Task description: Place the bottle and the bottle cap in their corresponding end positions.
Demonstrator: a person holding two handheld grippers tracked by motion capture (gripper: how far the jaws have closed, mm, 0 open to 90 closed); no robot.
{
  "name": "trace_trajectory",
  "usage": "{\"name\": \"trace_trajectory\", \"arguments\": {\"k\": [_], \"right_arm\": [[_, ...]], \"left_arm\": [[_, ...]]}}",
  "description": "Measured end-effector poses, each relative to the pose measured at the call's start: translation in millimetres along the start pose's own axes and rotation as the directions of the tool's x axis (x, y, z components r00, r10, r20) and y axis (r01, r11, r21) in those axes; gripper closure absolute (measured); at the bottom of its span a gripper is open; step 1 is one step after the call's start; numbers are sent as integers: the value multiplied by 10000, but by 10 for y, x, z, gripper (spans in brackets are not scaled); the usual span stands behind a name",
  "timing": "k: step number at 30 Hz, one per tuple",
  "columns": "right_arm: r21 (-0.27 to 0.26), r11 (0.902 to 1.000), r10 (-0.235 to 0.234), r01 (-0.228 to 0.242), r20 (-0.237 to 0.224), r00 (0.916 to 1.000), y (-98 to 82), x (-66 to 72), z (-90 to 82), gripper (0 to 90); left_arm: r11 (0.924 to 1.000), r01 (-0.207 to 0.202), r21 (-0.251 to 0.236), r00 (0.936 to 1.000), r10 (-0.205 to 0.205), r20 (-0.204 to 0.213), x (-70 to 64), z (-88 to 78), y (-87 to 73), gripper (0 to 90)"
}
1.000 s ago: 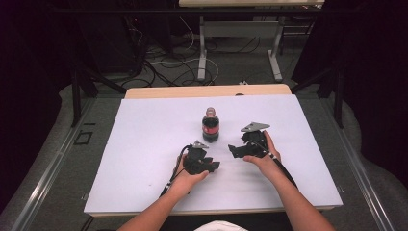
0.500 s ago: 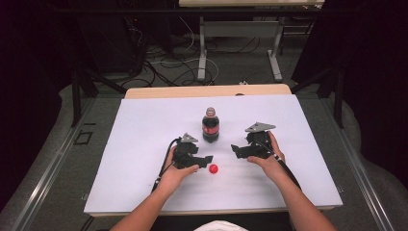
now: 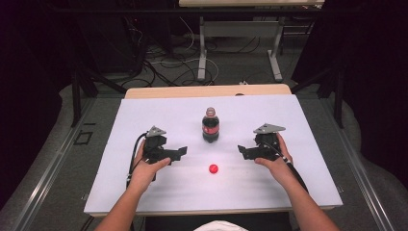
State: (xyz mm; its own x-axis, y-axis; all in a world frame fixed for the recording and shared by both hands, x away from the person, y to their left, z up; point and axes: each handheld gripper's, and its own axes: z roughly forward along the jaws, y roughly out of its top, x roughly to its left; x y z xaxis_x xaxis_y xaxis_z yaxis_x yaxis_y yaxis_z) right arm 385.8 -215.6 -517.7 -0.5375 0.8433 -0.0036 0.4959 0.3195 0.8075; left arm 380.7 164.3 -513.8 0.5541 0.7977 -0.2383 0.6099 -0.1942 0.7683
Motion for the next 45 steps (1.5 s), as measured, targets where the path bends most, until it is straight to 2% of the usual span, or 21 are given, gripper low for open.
{"name": "trace_trajectory", "arguments": {"k": [3, 7, 11, 16, 20, 21, 23, 24, 27, 32, 33, 34, 37, 45], "right_arm": [[-18, 9999, 146, -146, 6, 9999, -20, -33, -47, 60], [130, 9989, 455, -455, 23, 9990, -57, -84, -106, 59], [117, 9990, 437, -440, 260, 9987, -133, -152, -177, 33], [131, 9989, 440, -447, 541, 9976, -251, -237, -272, 0], [115, 9972, 727, -738, 766, 9944, -362, -328, -339, 0], [83, 9974, 713, -721, 733, 9948, -393, -353, -350, 0], [-42, 9948, 1022, -1022, 815, 9914, -443, -387, -378, 0], [-107, 9948, 1021, -1015, 852, 9911, -468, -413, -389, 0], [-129, 9932, 1162, -1155, 1043, 9877, -531, -463, -402, 0], [-44, 9920, 1257, -1261, 1215, 9846, -612, -528, -387, 0], [-19, 9907, 1354, -1362, 1209, 9834, -628, -538, -378, 0], [-27, 9906, 1362, -1368, 1165, 9838, -642, -547, -373, 0], [43, 9885, 1496, -1511, 1173, 9818, -672, -561, -351, 0], [231, 9864, 1587, -1625, 1185, 9802, -723, -585, -302, 0]], "left_arm": [[9996, 297, -38, 9995, -297, -61, 115, -91, -46, 7], [9986, 465, -243, 9979, -475, -449, 226, -175, -111, 7], [9972, 571, -473, 9974, -590, -408, 335, -290, -182, 7], [9957, 672, -641, 9955, -712, -627, 447, -399, -289, 9], [9920, 903, -887, 9918, -977, -825, 516, -455, -380, 15], [9928, 912, -777, 9917, -976, -835, 539, -478, -396, 15], [9912, 1024, -840, 9901, -1098, -879, 576, -496, -424, 18], [9912, 993, -872, 9895, -1076, -961, 597, -499, -434, 20], [9858, 1321, -1037, 9837, -1433, -1088, 625, -486, -472, 26], [9856, 1343, -1023, 9816, -1465, -1222, 697, -476, -529, 30], [9819, 1532, -1112, 9784, -1665, -1226, 702, -468, -539, 30], [9830, 1523, -1026, 9791, -1642, -1200, 720, -471, -546, 31], [9776, 1831, -1036, 9734, -1950, -1201, 750, -448, -575, 39], [9762, 1992, -856, 9684, -2095, -1355, 814, -397, -627, 54]]}}
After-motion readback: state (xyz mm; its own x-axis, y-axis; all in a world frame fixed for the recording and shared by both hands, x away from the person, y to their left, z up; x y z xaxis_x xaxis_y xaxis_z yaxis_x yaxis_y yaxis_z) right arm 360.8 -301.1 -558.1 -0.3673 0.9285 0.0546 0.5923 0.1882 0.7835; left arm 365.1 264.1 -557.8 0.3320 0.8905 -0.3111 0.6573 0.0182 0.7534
